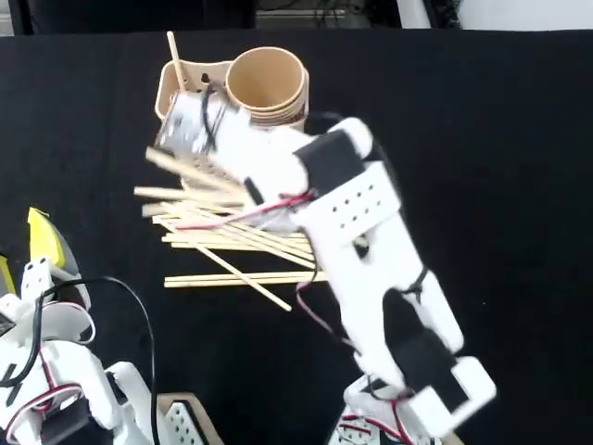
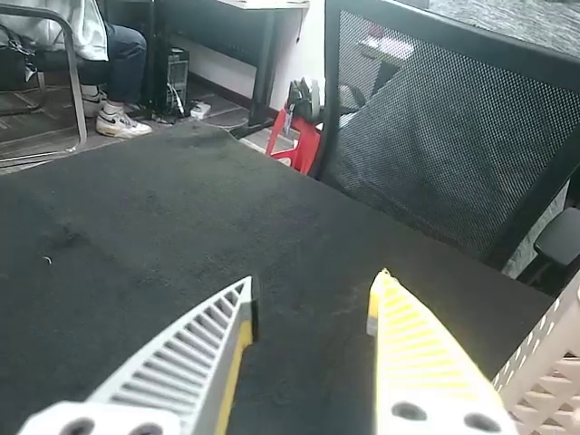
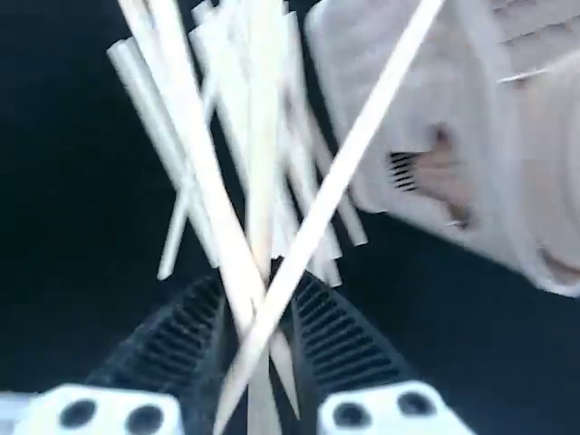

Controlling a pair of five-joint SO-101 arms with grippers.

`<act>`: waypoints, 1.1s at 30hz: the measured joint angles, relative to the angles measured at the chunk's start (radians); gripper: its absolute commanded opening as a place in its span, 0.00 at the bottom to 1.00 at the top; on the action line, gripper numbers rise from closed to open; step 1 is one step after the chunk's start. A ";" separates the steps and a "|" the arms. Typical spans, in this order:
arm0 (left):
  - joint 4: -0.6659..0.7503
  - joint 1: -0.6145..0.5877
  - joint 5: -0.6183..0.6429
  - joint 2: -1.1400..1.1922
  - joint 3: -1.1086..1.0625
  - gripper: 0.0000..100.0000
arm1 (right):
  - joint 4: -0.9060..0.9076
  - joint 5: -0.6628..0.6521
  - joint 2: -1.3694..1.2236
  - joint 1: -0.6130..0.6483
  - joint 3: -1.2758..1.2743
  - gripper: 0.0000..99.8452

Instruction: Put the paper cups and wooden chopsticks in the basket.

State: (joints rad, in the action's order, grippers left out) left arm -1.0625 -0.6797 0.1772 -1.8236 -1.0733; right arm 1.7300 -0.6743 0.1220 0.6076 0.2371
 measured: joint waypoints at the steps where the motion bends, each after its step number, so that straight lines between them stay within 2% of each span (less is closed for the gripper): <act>1: 0.000 0.000 -0.002 0.000 0.000 0.21 | -0.003 -0.009 0.021 0.014 -0.051 0.01; 5: 0.000 0.000 -0.002 0.000 0.000 0.21 | -0.101 -0.044 0.120 0.038 -0.298 0.01; 13: -0.017 0.000 -0.005 0.000 0.000 0.21 | -0.496 -0.137 0.252 0.037 -0.872 0.01; 21: -0.017 0.000 -0.005 0.000 0.000 0.21 | -0.801 -0.209 0.252 0.037 -1.151 0.02; 26: -0.017 0.000 -0.005 0.000 0.000 0.21 | -0.784 -0.293 0.256 0.031 -1.186 0.19; 33: -0.017 0.000 -0.005 0.000 0.000 0.21 | -0.690 -0.311 0.262 -0.003 -1.175 0.17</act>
State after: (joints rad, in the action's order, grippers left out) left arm -1.0794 -0.6797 0.1726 -1.8236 -1.0733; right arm 1.0395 -0.9858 0.3844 0.6045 -0.9383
